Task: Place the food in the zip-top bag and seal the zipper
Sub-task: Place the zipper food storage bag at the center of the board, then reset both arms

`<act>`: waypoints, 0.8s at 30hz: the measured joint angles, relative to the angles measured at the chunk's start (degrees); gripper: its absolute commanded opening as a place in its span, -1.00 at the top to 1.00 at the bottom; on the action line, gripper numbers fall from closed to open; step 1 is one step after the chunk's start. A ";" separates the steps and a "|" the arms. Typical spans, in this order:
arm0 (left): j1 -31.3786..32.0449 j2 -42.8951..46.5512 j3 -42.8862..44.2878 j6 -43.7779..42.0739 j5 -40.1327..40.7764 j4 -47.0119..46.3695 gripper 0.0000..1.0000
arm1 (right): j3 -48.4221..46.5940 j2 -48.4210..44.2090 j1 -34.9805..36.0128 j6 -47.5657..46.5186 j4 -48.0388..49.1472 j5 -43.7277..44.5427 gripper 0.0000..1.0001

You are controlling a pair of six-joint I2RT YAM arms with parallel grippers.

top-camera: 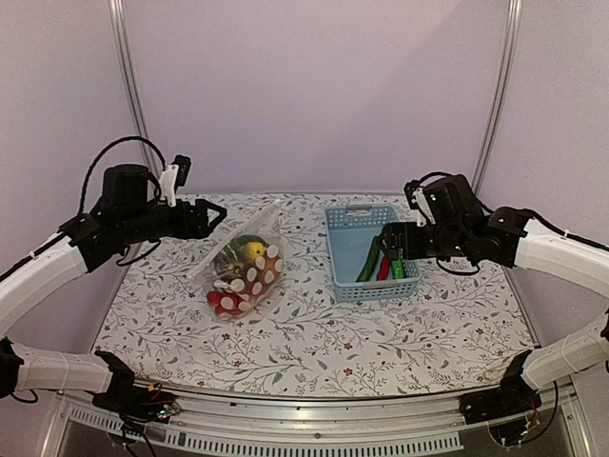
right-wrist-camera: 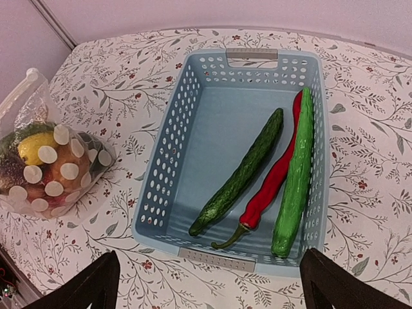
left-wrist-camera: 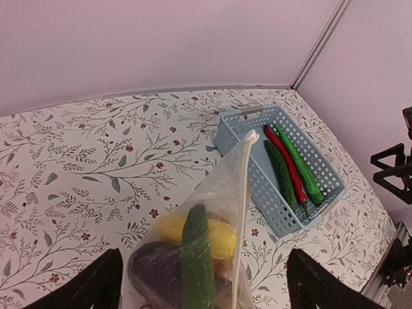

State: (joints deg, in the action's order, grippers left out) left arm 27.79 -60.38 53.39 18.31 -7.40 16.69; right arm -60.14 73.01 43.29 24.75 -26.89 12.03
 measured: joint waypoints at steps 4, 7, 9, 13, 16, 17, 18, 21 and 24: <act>-4.17 0.00 0.13 0.02 1.73 1.01 -0.79 | 0.00 0.00 -2.34 -0.07 0.04 -0.11 -0.97; -9.94 0.26 -0.85 0.92 2.56 -0.57 -0.79 | 0.00 0.02 -6.49 -0.17 0.42 -0.72 -0.97; -14.14 0.79 -2.49 1.95 2.69 -2.01 -0.79 | 0.24 0.02 -10.01 -0.42 1.09 -1.55 -0.97; -23.76 1.60 -6.58 3.54 2.51 -5.49 -0.79 | 2.69 -0.24 -18.75 -0.90 3.50 -3.74 -0.97; -28.39 1.88 -9.38 4.31 3.56 -8.57 -0.79 | 6.78 -1.77 -25.83 -1.40 5.77 -5.81 -0.97; -29.79 2.21 -10.99 4.61 3.89 -10.56 -0.80 | 8.07 -2.40 -27.93 -1.49 6.40 -6.45 -0.98; -31.36 2.58 -13.20 5.18 4.26 -13.31 -0.84 | 9.46 -3.19 -30.10 -1.62 7.32 -6.93 -0.97; -34.67 2.93 -18.86 6.01 6.21 -19.58 -0.99 | 13.73 -5.55 -35.45 -1.79 11.80 -8.15 -0.97; -35.54 2.25 -21.94 5.73 9.03 -23.74 -0.99 | 18.64 -7.93 -38.91 -2.29 17.66 -8.13 -0.97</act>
State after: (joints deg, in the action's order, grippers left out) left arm -7.75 -58.13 31.44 24.03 1.63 -7.05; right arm -41.50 65.08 4.38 22.46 -9.23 3.90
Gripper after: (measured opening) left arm 0.992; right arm 0.988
